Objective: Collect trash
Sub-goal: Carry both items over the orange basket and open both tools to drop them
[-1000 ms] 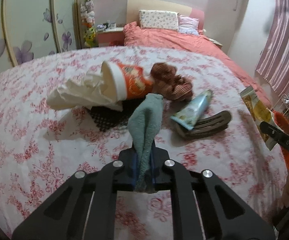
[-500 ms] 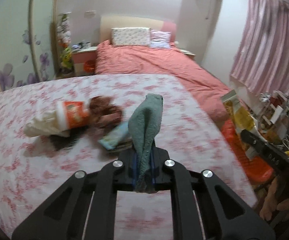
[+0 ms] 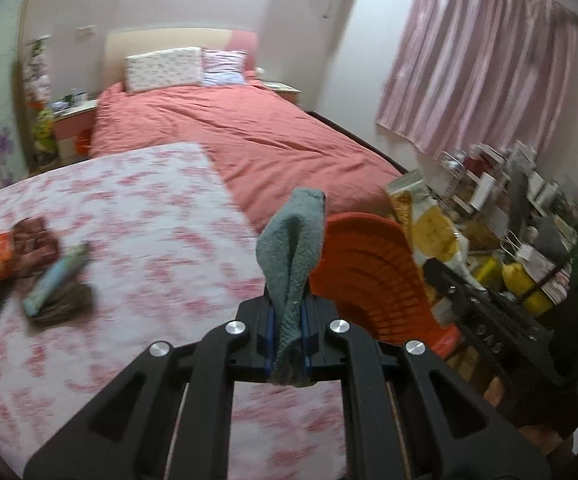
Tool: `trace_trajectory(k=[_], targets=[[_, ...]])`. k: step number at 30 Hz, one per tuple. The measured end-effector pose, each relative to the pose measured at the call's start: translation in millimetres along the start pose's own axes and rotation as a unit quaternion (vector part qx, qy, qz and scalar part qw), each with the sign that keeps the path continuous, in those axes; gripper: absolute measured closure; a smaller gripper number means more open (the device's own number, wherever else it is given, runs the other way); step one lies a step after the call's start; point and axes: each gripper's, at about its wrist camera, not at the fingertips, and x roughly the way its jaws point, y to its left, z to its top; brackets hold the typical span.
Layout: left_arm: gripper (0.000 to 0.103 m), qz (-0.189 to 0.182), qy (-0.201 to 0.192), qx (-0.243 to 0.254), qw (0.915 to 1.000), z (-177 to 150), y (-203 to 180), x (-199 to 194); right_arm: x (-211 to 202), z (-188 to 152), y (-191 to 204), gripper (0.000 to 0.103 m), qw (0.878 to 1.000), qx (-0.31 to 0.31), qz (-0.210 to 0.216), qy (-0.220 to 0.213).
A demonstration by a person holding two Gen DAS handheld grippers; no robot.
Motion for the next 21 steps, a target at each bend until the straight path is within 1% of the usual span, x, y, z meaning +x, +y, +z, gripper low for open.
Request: trace_trajectory(k=[4,7,9,10,11,12,14,17,19,21], targets=[[0.092,-0.023,0.014,0.024,0.9994,3,-35,30,7,5,-23,0.083,1.000,0.020,-0.008,0.001],[0.091,-0.033,0.026,0.033,0.9986,4,-51,52,17,10,-34,0.083,1.000,0.028,-0.012,0.002],[0.088,-0.035,0.037,0.036,0.9981,5,-59,66,21,11,-40,0.079,0.999,0.031,-0.012,0.004],[0.086,-0.032,0.041,0.036,0.9980,4,-61,74,24,11,-43,0.076,0.999,0.034,-0.015,0.004],[0.080,-0.031,0.045,0.037,0.9978,4,-62,79,26,11,-46,0.071,0.999,0.036,-0.018,0.004],[0.076,-0.030,0.052,0.038,0.9975,3,-63,86,25,10,-49,0.068,0.999,0.037,-0.021,0.004],[0.066,-0.023,0.060,0.040,0.9971,2,-62,95,28,6,-53,0.063,0.999,0.041,-0.025,0.008],[0.060,-0.016,0.067,0.035,0.9970,-1,-56,102,30,2,-60,0.058,0.998,0.049,-0.032,0.015],[0.056,-0.011,0.070,0.026,0.9971,-2,-48,102,30,0,-59,0.058,0.998,0.049,-0.034,0.018],[0.055,-0.006,0.070,0.021,0.9973,-1,-40,100,29,-2,-57,0.053,0.998,0.047,-0.038,0.019]])
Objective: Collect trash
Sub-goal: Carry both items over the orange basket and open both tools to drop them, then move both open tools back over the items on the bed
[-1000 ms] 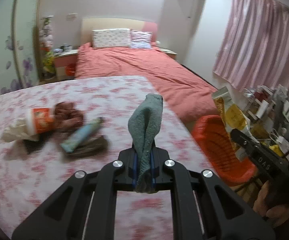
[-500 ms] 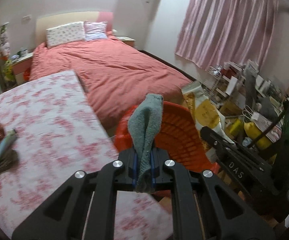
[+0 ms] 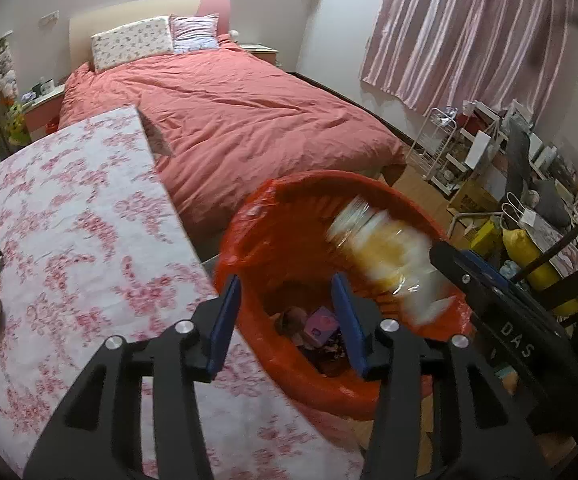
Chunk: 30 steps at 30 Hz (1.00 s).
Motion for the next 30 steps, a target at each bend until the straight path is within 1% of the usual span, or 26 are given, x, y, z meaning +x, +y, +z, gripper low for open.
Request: trace_trajectory(k=[2,3,5,6,8,12,15,19,23,24,26,29,30], targets=[[0.052,0.007,-0.003,-0.005,1.0000,-1,8,-5,-3,1,4,0.046,1.000,-0.003,-0.001,-0.002],[0.050,0.013,-0.007,-0.006,0.9999,-3,12,-9,-4,1,5,0.045,1.000,-0.005,-0.002,-0.004],[0.043,0.032,-0.015,-0.007,0.9993,-7,22,-19,-8,3,11,0.042,1.000,-0.010,-0.001,-0.007],[0.042,0.045,-0.021,-0.007,0.9988,-10,28,-26,-10,3,15,0.041,1.000,-0.015,0.000,-0.009],[0.034,0.067,-0.030,-0.011,0.9972,-16,41,-39,-13,2,25,0.039,1.000,-0.023,0.003,-0.011],[0.027,0.115,-0.047,-0.025,0.9919,-31,77,-68,-15,-3,50,0.038,0.999,-0.044,0.019,-0.006],[0.023,0.146,-0.056,-0.048,0.9865,-43,109,-90,-15,-11,77,0.038,0.997,-0.065,0.034,0.004],[0.020,0.192,-0.065,-0.080,0.9760,-58,155,-119,-13,-25,119,0.038,0.993,-0.101,0.062,0.022],[0.018,0.236,-0.070,-0.114,0.9624,-78,204,-147,-6,-43,163,0.038,0.986,-0.136,0.089,0.048],[0.018,0.243,-0.071,-0.121,0.9599,-81,212,-151,-4,-46,171,0.038,0.984,-0.142,0.092,0.052],[0.018,0.262,-0.072,-0.141,0.9521,-91,237,-164,0,-58,198,0.038,0.979,-0.163,0.104,0.065],[0.018,0.283,-0.074,-0.163,0.9423,-101,265,-178,6,-70,227,0.038,0.974,-0.182,0.113,0.078],[0.018,0.287,-0.075,-0.168,0.9401,-104,273,-181,11,-75,239,0.038,0.971,-0.189,0.117,0.084]])
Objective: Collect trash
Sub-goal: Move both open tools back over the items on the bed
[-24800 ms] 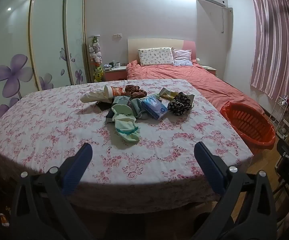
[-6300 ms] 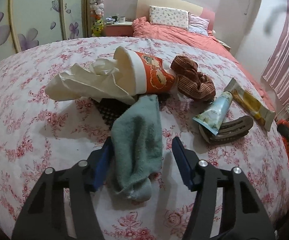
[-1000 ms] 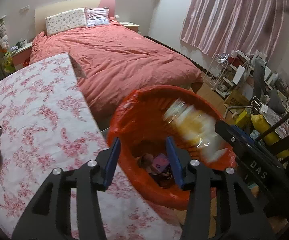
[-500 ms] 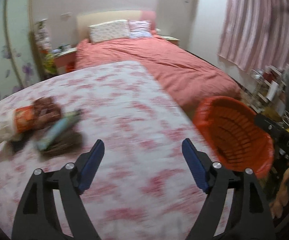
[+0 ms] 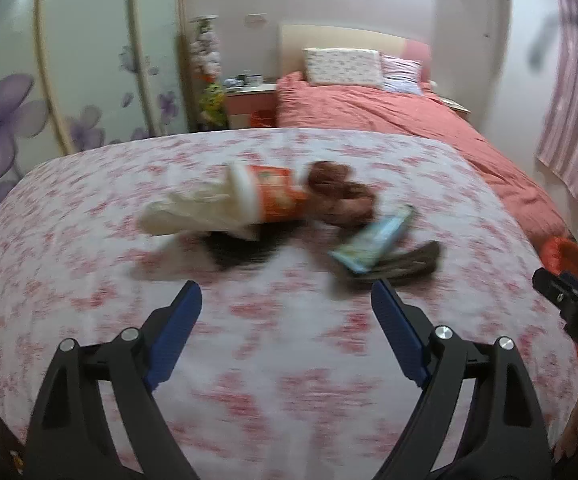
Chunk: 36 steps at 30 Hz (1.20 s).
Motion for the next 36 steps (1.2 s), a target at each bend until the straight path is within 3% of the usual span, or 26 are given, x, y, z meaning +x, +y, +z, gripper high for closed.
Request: trace_trajectory(k=[5,12,18,23,28,31,36], targets=[[0.017,0.024,-0.001,-0.023,0.9994,-1,40,4,28,3,33,0.040,1.000,-0.014,0.004,0.017],[0.016,0.038,0.001,-0.030,0.9988,-3,67,14,64,9,56,0.041,0.999,-0.010,0.007,0.047],[0.016,0.042,0.008,-0.041,0.9982,-2,82,26,78,13,62,0.045,0.998,-0.030,-0.036,0.037],[0.016,0.044,0.013,-0.049,0.9978,-1,89,33,82,32,63,0.052,0.989,-0.053,-0.136,-0.001],[0.015,0.042,0.012,-0.057,0.9974,0,95,36,67,29,60,0.051,0.997,-0.028,-0.064,0.013],[0.015,0.040,0.013,-0.062,0.9972,0,97,37,58,18,73,0.051,0.999,-0.040,-0.015,0.023],[0.015,0.038,0.011,-0.065,0.9971,-2,101,34,54,6,101,0.051,0.996,-0.073,0.030,0.032]])
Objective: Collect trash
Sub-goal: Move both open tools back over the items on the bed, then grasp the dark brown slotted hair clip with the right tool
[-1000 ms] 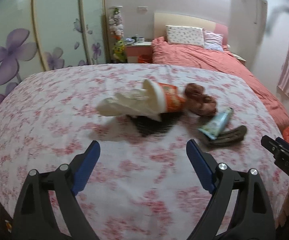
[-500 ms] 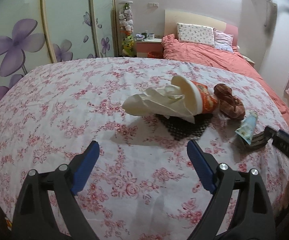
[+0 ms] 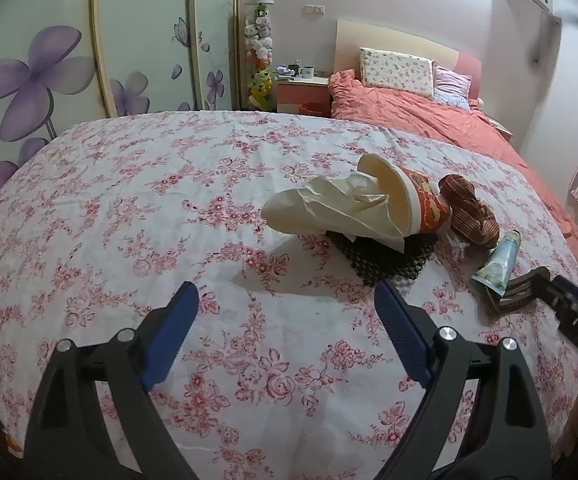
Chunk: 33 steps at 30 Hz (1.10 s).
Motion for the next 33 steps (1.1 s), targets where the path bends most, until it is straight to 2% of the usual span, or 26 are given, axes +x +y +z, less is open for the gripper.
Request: trace_trajectory(k=[3,7,11,15,19,22,24,29,33], targets=[[0.015,0.000,-0.001,-0.004,1.0000,-1,4,-3,7,-3,19,0.051,1.000,-0.024,0.009,0.013],[0.013,0.004,-0.003,-0.004,1.0000,-1,8,-7,26,-2,38,0.044,0.998,-0.054,-0.026,0.025],[0.013,0.006,-0.002,-0.001,1.0000,-2,9,-10,36,6,42,0.043,0.997,-0.054,-0.046,0.025],[0.013,0.005,-0.002,-0.002,1.0000,-2,10,-10,32,5,23,0.044,0.998,-0.046,-0.046,0.025],[0.013,0.000,-0.001,-0.005,1.0000,-3,9,-10,20,-3,-4,0.044,0.997,-0.030,-0.069,0.023],[0.013,-0.005,0.001,-0.003,1.0000,-4,5,-10,9,-9,-30,0.044,0.996,-0.005,-0.082,0.023],[0.013,-0.008,0.003,-0.002,1.0000,-5,2,-9,0,-10,-44,0.044,0.997,0.016,-0.077,0.019],[0.013,-0.013,0.004,0.003,0.9999,-5,-4,-10,-13,-7,-59,0.044,0.997,0.051,-0.053,-0.005],[0.013,-0.012,0.004,0.004,0.9999,-5,-5,-11,-1,2,-69,0.044,0.993,0.083,-0.078,-0.006]])
